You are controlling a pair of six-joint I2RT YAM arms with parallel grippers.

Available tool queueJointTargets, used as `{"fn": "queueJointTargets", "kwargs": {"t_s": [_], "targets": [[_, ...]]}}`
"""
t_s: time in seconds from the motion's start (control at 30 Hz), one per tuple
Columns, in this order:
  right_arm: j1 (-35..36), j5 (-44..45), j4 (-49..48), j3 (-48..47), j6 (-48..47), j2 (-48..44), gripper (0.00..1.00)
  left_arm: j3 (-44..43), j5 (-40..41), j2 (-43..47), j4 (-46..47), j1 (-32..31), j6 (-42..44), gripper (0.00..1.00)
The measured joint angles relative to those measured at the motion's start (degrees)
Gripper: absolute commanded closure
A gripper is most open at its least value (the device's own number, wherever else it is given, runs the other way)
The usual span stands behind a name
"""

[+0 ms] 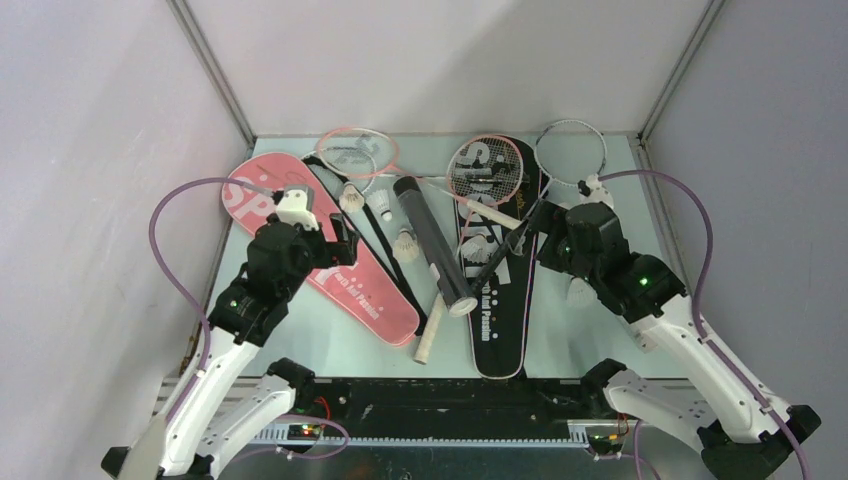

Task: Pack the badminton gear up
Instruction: Pick up the shuttle tube at the center of the board.

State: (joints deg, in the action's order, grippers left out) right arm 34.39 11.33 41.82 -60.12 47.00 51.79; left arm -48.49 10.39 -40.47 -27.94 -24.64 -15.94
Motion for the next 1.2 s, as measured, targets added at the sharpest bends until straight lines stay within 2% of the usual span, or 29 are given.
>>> {"fn": "queueJointTargets", "kwargs": {"t_s": [0.17,0.33,0.47,0.67,0.87,1.03,1.2], "targets": [[0.31,0.42,-0.68,0.07,-0.50,0.31,0.01,0.00,1.01,0.00,-0.02,0.00,0.02,0.00],[1.53,0.55,-2.89,0.07,-1.40,1.44,0.04,0.00,5.44,0.55,-0.33,0.00,0.09,0.00],[2.67,-1.14,-5.73,0.07,-1.97,5.35,0.07,0.00,9.46,1.88,-0.92,0.00,0.11,0.00],[6.36,-4.11,-13.07,0.09,-7.87,13.73,0.15,0.00,13.27,2.10,-2.16,0.00,-0.13,0.00],[8.61,-4.59,-20.24,-4.13,-13.77,29.75,0.16,1.14,16.61,4.74,-2.47,0.00,-0.59,0.00],[8.79,-4.85,-20.96,-16.70,-19.28,44.89,0.11,2.19,17.55,6.40,-2.45,0.00,-0.59,0.01],[8.55,-4.35,-17.94,-29.62,-23.56,57.33,0.13,2.21,17.70,6.25,-2.38,0.00,-0.63,0.01]]}}
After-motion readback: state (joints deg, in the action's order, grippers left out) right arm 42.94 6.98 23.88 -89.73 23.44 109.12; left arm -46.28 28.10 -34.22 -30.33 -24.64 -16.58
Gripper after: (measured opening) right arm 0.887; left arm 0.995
